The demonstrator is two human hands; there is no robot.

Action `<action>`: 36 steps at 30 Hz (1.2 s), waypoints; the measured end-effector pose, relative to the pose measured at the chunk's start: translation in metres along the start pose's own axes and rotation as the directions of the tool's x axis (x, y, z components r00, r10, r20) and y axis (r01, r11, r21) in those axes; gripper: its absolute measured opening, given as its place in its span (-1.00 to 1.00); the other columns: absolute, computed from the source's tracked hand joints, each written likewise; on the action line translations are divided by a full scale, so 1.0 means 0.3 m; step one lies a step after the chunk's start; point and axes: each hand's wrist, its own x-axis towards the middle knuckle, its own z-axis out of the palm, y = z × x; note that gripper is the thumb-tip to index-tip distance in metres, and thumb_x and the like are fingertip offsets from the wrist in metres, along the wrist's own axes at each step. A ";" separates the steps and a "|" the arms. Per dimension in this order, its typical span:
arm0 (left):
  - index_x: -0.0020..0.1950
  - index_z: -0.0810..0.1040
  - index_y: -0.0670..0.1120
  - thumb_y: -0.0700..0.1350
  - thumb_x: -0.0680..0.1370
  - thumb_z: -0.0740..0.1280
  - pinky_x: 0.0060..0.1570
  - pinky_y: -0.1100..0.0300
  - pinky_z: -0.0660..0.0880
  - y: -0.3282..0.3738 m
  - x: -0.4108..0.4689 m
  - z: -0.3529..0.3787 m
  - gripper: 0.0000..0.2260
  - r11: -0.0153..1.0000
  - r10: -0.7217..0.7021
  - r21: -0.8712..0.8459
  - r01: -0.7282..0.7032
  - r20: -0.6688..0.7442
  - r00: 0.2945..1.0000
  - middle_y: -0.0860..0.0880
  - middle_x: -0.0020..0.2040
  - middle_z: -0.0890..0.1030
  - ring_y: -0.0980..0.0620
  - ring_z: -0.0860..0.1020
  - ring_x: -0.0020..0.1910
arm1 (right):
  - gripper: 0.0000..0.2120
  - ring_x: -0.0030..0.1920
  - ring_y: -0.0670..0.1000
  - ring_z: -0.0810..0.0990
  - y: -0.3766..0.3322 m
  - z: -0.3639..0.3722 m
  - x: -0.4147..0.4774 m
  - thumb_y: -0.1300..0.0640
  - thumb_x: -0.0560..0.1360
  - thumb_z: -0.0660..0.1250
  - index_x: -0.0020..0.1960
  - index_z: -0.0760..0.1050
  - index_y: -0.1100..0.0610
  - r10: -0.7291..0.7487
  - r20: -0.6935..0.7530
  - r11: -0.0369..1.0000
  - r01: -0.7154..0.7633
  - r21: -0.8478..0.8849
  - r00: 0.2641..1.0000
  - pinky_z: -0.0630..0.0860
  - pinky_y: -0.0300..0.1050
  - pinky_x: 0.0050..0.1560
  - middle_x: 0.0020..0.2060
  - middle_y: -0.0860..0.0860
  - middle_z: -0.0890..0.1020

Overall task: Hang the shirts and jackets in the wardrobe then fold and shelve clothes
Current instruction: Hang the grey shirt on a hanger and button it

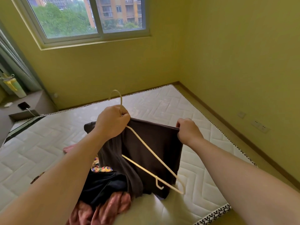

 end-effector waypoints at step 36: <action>-0.31 0.52 0.00 0.07 0.53 0.27 -0.37 0.17 0.27 -0.029 0.097 0.079 -0.74 0.982 -0.182 0.027 0.188 -0.159 0.971 0.06 -0.37 0.54 0.02 0.51 -0.30 | -0.91 -0.16 0.07 0.54 0.013 -0.095 0.070 0.12 0.53 0.38 -0.12 0.54 0.11 0.109 0.013 0.917 -0.105 0.384 0.994 0.36 -0.16 -0.32 -0.20 0.04 0.59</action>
